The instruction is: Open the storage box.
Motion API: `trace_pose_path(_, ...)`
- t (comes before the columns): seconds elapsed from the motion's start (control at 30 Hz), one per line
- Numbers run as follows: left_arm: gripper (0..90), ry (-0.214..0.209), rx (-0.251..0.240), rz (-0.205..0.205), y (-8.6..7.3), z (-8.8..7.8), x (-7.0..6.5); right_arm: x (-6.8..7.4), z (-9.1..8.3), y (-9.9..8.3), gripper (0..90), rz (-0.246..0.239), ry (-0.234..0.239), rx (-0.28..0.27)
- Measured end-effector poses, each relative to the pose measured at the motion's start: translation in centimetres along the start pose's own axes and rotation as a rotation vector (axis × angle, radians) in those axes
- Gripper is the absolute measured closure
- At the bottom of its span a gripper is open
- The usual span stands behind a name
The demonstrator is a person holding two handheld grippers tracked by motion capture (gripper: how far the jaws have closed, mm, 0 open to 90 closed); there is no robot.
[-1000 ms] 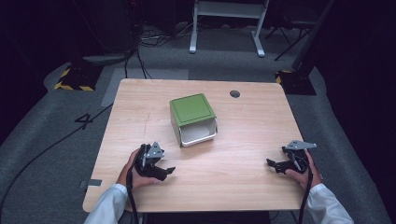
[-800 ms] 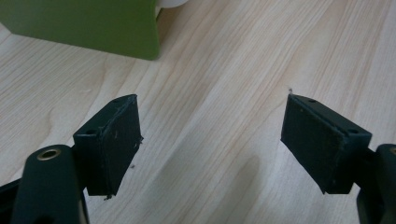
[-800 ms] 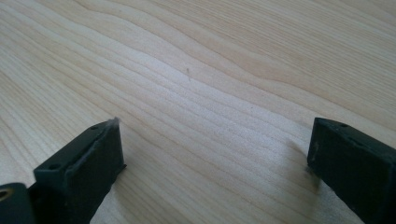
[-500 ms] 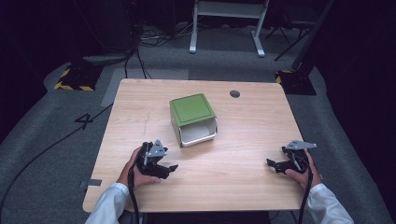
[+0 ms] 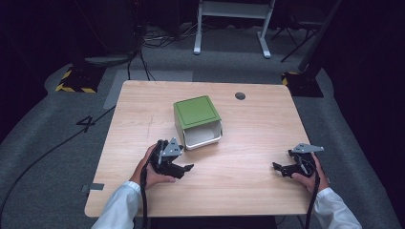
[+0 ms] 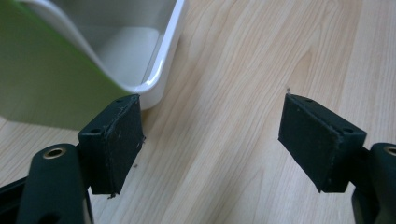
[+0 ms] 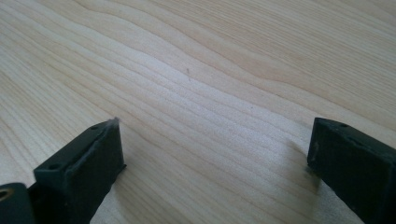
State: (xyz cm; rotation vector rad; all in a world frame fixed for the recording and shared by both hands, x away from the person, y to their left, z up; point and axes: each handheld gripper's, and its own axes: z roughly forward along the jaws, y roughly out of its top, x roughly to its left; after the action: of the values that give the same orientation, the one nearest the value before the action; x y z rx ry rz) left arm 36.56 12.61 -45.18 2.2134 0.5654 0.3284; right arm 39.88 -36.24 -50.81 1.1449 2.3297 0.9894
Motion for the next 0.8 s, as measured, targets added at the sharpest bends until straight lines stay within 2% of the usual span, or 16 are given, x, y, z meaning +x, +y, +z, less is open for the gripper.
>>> trace_pose_path(0.37,23.0,-0.006,-0.026,0.016,1.6,0.8,-0.2,0.0,0.0,0.0,3.7,0.000,0.000,0.000)
trace_pose_path(0.63,23.0,0.001,-0.023,0.016,2.5,1.8,-0.1,0.0,0.0,0.0,3.7,0.000,0.000,0.000)
trace_pose_path(0.8,22.7,-0.003,-0.005,0.012,2.9,2.7,0.0,0.0,0.0,0.0,3.7,0.000,0.000,0.000)
